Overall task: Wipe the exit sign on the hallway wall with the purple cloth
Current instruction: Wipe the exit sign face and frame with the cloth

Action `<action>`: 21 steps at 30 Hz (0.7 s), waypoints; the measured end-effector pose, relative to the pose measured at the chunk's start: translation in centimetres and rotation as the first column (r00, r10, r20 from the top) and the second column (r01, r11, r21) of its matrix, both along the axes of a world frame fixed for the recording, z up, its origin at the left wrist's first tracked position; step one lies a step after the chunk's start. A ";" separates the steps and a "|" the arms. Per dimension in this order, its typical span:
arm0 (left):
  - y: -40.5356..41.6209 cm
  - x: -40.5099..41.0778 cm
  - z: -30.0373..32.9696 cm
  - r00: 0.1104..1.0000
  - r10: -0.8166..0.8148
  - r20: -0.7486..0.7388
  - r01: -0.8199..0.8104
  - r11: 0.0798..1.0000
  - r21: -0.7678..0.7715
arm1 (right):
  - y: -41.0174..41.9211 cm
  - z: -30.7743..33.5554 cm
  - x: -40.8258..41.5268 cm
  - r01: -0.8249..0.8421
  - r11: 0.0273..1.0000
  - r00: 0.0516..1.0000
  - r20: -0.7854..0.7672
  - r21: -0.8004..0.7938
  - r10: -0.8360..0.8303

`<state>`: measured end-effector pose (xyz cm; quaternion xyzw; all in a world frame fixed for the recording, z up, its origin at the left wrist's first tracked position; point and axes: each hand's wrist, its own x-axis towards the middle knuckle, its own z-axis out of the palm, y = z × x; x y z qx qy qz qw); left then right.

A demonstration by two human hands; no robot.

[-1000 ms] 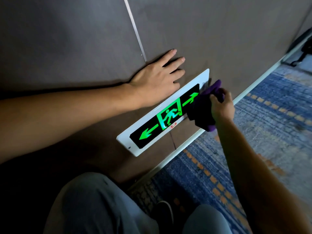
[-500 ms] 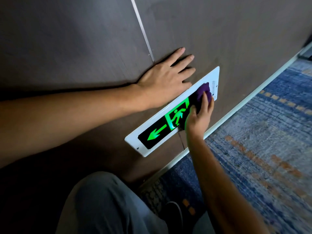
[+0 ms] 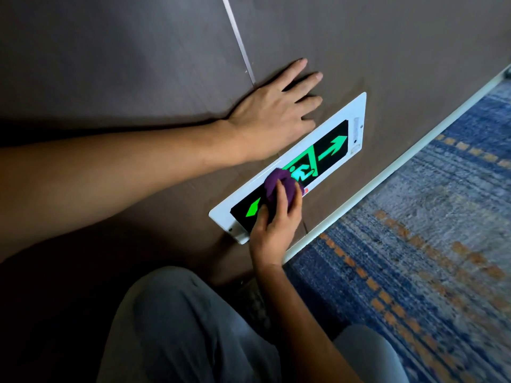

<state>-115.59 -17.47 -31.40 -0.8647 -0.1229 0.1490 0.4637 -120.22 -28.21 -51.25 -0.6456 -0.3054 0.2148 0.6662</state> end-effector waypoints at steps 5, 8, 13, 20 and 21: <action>0.0 0.0 0.0 1.000 0.012 -0.021 -0.012 1.000 -0.005 | -1.8 -0.2 -2.5 -0.030 0.999 0.999 -0.023 -0.029 0.029; 0.2 -0.1 0.1 1.000 0.011 -0.022 -0.012 1.000 -0.013 | -2.6 -0.9 -3.7 -0.051 0.998 0.999 0.000 -0.031 0.051; 0.2 -0.1 0.0 0.999 0.029 -0.037 -0.029 1.000 -0.007 | -4.1 -2.4 -5.6 -0.139 0.990 0.990 0.032 -0.020 0.140; 0.1 0.0 -0.1 0.999 -0.003 -0.044 0.002 1.000 -0.024 | -4.2 -3.9 0.8 -0.158 0.983 0.987 0.005 0.096 0.158; 0.2 0.0 -0.1 0.999 0.004 -0.045 -0.005 1.000 -0.016 | -2.8 -3.5 3.1 -0.043 0.994 0.997 -0.064 0.105 0.050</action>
